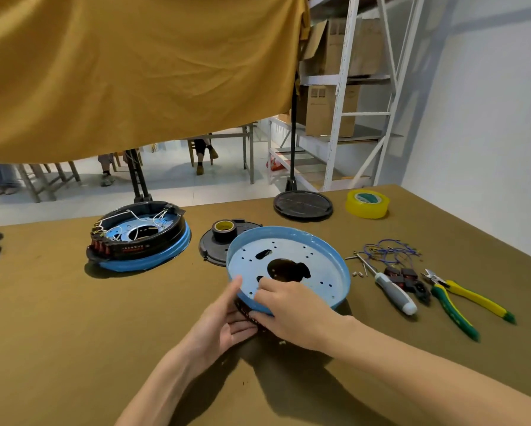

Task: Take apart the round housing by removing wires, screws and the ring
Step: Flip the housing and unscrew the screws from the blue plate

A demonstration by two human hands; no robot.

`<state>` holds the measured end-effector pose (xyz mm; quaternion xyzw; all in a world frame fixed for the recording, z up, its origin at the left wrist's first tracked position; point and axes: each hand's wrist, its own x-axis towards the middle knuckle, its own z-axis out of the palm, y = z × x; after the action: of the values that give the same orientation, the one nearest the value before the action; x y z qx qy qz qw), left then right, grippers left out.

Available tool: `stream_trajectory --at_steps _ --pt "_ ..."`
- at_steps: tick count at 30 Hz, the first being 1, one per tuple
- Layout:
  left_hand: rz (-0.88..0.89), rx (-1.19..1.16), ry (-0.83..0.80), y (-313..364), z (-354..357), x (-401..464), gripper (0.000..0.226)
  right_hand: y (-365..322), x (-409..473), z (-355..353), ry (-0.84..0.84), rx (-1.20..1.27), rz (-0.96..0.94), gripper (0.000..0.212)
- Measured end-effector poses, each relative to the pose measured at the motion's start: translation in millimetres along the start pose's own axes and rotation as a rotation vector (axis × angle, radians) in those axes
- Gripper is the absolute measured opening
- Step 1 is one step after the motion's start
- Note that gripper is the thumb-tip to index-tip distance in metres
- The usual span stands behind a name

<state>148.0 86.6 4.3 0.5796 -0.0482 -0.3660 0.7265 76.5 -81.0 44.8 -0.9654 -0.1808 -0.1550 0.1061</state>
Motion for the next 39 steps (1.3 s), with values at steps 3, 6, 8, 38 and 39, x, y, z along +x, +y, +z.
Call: stream_trajectory --at_steps 3,6,8,38,39 --pt "-0.014 0.095 0.002 -1.9 1.6 3.0 0.070 6.9 -4.1 -11.4 -0.054 0.294 0.118 0.032" --pt "-0.013 0.126 0.048 -1.3 -3.8 9.6 0.078 18.3 -4.1 -21.5 -0.118 0.426 0.215 0.035" --pt "0.003 0.154 0.054 -1.9 -8.6 12.5 0.085 23.2 -3.5 -20.7 -0.119 0.374 0.192 0.025" --pt "0.324 0.286 0.169 6.8 8.0 9.5 0.095 13.6 28.9 -39.3 -0.210 -0.143 -0.089 0.016" --pt "0.372 0.291 0.174 9.8 10.3 9.1 0.099 14.6 25.6 -42.0 -0.171 -0.114 -0.089 0.013"
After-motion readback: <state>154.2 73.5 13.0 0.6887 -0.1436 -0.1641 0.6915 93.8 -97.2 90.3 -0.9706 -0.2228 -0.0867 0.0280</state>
